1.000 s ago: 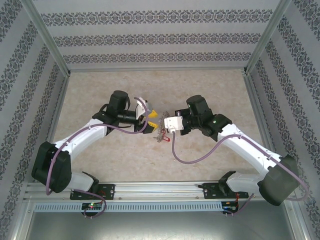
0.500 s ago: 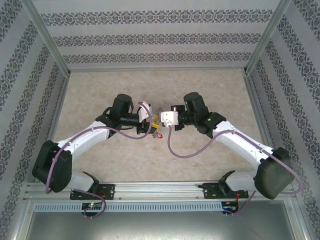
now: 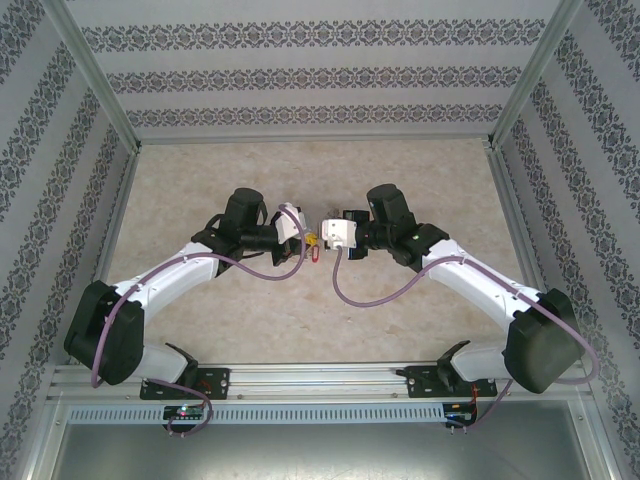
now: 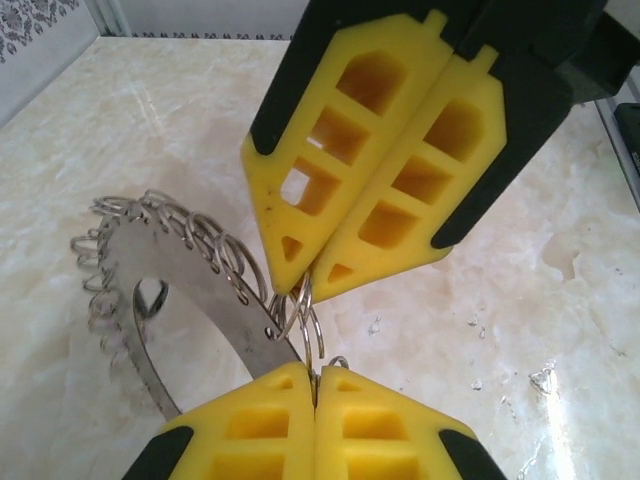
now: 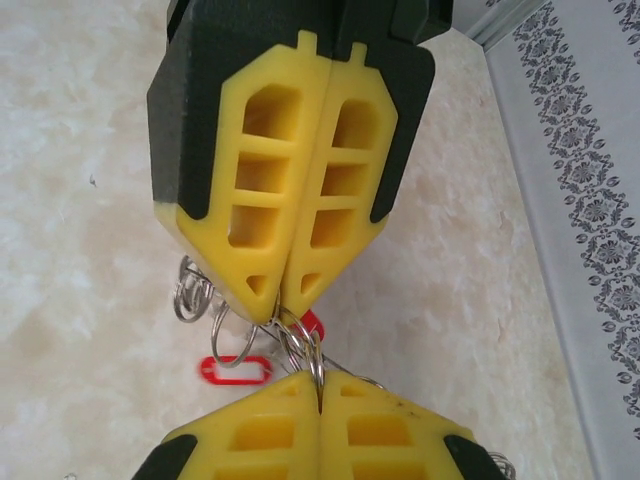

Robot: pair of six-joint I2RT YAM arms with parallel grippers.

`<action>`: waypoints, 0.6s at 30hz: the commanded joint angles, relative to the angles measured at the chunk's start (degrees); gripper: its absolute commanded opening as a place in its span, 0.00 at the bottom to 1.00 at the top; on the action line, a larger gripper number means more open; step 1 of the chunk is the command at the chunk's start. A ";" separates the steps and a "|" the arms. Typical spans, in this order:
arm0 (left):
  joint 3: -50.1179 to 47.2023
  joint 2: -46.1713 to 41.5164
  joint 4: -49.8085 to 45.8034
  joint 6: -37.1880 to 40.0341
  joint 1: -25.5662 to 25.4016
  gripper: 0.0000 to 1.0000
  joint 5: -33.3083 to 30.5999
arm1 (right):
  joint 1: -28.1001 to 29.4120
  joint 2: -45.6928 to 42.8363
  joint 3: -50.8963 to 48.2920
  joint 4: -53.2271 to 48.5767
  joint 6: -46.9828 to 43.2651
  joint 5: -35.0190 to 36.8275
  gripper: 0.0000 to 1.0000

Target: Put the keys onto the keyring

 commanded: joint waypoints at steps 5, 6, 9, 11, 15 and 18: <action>0.19 -0.67 -0.51 1.37 -1.01 0.00 0.71 | -0.78 -0.35 -0.33 4.26 2.31 -4.81 0.00; 0.22 -0.71 -0.44 1.37 -1.03 0.00 0.54 | -0.84 -0.31 -0.20 4.13 2.40 -4.95 0.00; 0.00 -1.10 0.12 0.94 -1.02 0.00 0.11 | -1.13 -0.27 -0.25 3.92 2.99 -5.91 0.00; -0.65 -1.52 1.44 1.24 -1.04 0.00 0.56 | -1.71 -0.27 -0.33 3.82 3.89 -7.60 0.00; -2.41 -2.12 4.52 0.75 -0.97 0.00 1.33 | -3.60 0.08 -0.43 3.61 6.59 -12.11 0.05; -3.01 -2.15 5.27 1.53 -1.04 0.00 2.90 | -4.85 0.90 0.08 2.98 8.90 -14.80 0.16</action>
